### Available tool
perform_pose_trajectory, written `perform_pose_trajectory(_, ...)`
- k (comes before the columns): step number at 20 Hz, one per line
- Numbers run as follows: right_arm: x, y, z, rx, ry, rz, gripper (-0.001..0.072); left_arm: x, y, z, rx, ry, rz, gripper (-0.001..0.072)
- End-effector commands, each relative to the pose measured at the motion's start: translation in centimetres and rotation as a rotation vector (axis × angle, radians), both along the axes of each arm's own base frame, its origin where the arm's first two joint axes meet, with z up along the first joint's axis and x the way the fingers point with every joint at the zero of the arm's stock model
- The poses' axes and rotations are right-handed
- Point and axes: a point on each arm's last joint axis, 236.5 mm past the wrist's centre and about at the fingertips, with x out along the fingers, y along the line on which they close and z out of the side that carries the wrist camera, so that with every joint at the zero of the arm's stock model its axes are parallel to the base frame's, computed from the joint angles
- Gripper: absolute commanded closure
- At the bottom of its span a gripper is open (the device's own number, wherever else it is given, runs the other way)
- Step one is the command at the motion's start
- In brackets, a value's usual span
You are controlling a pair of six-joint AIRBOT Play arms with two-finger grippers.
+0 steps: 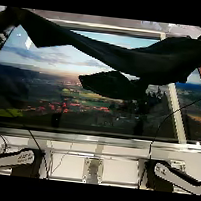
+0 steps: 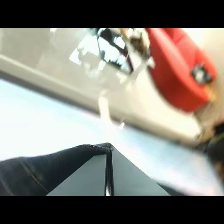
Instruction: Fold the clothes and pants, and hang the long-sleeved shirts on hangers.
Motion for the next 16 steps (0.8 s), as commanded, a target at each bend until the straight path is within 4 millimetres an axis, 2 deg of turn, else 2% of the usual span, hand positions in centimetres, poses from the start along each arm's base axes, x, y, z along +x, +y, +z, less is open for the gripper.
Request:
perform_pose_trajectory(1, -4.9, -1.6, -4.8, 0.076, 0.259, -0.052, 0.0691, -6.3, 2.2, -7.5, 0.160, 0.369, -0.094, 0.0683)
perform_pose_trajectory(3, -8.6, -2.2, -9.3, 0.159, 0.432, -0.101, 0.0691, -11.3, 3.8, -14.4, 0.260, 0.690, -0.120, 0.0683)
perform_pose_trajectory(5, -12.2, -1.8, -14.0, 0.245, 0.600, -0.137, 0.0691, -16.2, 4.0, -19.6, 0.285, 0.938, -0.180, 0.0683)
perform_pose_trajectory(9, -18.6, 0.8, -22.6, 0.355, 0.821, -0.149, 0.0691, -24.9, 3.5, -27.9, 0.220, 1.324, -0.211, 0.0683)
perform_pose_trajectory(11, -21.7, 2.5, -25.7, 0.390, 0.903, -0.146, 0.0691, -28.8, 2.4, -30.9, 0.186, 1.447, -0.255, 0.0682)
perform_pose_trajectory(13, -25.2, 3.9, -28.0, 0.428, 1.023, -0.147, 0.0690, -32.9, 0.8, -32.9, 0.138, 1.578, -0.323, 0.0681)
perform_pose_trajectory(16, -28.0, 5.5, -29.8, 0.453, 1.145, -0.060, 0.0688, -37.9, -1.3, -33.6, 0.085, 1.712, -0.525, 0.0681)
